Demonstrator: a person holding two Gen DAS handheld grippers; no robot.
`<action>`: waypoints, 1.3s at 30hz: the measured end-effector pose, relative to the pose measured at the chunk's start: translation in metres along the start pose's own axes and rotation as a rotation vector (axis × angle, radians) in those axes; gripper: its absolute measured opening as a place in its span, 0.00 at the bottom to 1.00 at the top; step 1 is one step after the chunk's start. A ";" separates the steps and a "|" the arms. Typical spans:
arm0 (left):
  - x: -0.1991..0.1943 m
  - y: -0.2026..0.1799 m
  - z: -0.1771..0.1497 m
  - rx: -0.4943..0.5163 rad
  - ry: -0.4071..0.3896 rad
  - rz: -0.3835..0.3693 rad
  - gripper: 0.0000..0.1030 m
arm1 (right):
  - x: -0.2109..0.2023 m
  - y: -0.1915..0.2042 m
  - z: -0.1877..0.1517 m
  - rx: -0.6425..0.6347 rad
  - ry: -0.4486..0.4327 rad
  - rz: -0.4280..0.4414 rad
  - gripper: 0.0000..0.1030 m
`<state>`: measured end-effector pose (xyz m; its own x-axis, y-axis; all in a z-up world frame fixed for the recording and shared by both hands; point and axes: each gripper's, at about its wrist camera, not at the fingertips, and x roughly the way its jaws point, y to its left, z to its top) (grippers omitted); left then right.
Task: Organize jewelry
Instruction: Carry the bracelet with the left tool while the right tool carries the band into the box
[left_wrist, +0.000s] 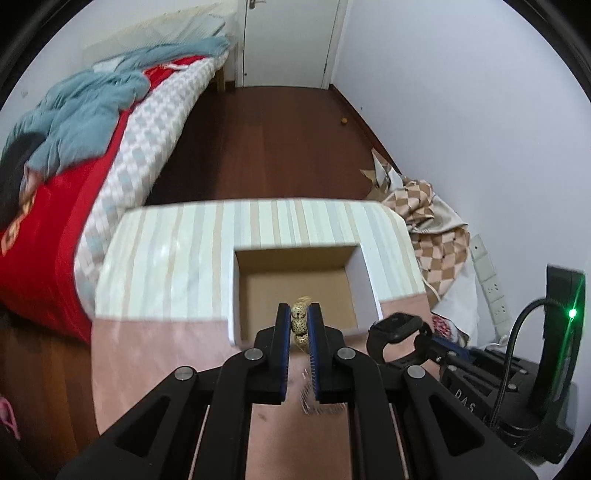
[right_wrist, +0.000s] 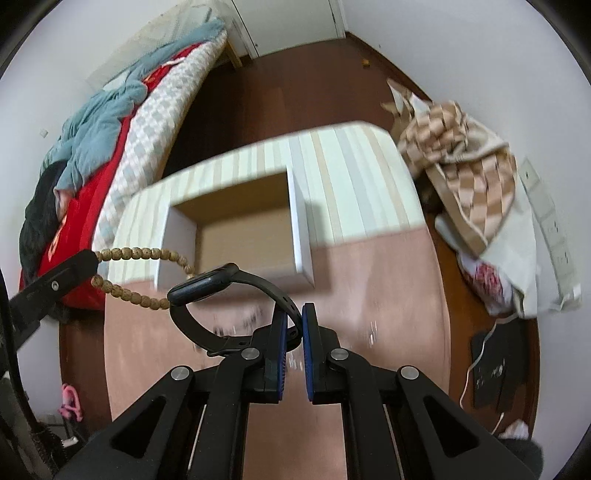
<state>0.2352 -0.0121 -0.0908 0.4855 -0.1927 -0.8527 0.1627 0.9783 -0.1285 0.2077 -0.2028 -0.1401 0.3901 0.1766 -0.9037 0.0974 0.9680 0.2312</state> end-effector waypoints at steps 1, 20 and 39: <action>0.003 0.000 0.005 0.003 -0.001 0.003 0.06 | 0.002 0.003 0.009 -0.001 -0.005 0.000 0.08; 0.085 0.027 0.048 -0.120 0.145 -0.022 0.09 | 0.087 0.026 0.075 -0.038 0.114 -0.012 0.11; 0.061 0.048 0.013 -0.120 0.052 0.151 1.00 | 0.064 0.038 0.047 -0.149 0.040 -0.183 0.93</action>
<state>0.2844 0.0223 -0.1424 0.4515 -0.0419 -0.8913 -0.0140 0.9984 -0.0540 0.2795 -0.1628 -0.1719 0.3417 0.0000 -0.9398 0.0260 0.9996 0.0095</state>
